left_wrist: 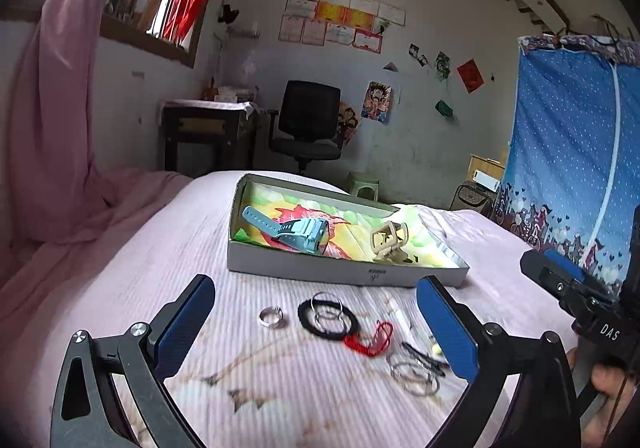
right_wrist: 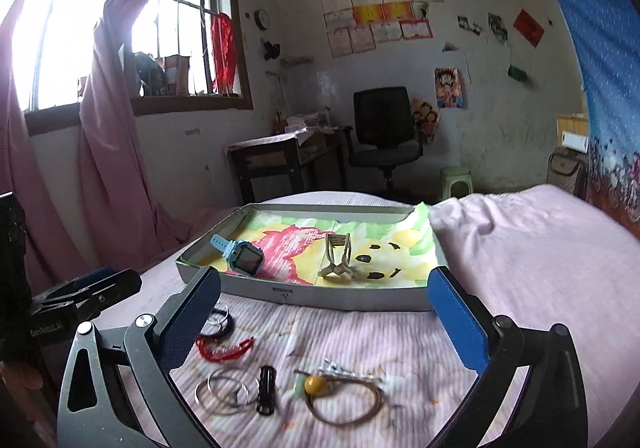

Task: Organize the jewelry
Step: 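Withdraw both tools from the box back toward the loose jewelry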

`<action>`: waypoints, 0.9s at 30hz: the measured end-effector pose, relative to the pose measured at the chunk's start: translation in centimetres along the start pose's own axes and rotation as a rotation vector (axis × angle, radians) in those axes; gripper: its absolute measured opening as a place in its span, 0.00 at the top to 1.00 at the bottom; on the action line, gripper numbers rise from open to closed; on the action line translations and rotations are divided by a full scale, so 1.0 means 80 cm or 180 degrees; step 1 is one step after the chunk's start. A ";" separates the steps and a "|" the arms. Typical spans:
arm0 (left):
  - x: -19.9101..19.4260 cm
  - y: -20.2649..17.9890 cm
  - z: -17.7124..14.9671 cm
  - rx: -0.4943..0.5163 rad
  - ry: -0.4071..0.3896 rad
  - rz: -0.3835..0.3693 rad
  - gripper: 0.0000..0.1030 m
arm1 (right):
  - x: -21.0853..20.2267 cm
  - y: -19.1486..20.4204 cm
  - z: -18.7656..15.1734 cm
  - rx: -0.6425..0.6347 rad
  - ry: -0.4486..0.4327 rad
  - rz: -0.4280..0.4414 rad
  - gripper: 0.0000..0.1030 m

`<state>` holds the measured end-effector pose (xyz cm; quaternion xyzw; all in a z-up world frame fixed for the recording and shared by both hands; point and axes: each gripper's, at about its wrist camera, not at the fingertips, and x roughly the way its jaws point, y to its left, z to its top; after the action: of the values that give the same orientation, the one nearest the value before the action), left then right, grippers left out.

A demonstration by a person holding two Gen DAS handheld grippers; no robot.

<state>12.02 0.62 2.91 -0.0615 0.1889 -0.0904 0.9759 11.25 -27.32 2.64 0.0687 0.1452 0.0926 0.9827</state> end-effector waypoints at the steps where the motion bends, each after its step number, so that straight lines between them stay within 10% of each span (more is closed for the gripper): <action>1: -0.004 0.000 -0.002 0.0020 -0.0005 0.0003 0.01 | -0.006 0.002 -0.001 -0.0038 -0.0014 -0.0014 0.01; 27: -0.006 -0.024 -0.064 0.0384 0.0645 -0.0187 0.01 | -0.041 -0.007 -0.058 -0.0196 0.0714 -0.0290 0.01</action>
<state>9.37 -1.64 -1.35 0.0013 0.2788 -0.1360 0.9507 6.87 -28.01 -0.97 0.0211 0.2543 0.0593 0.9651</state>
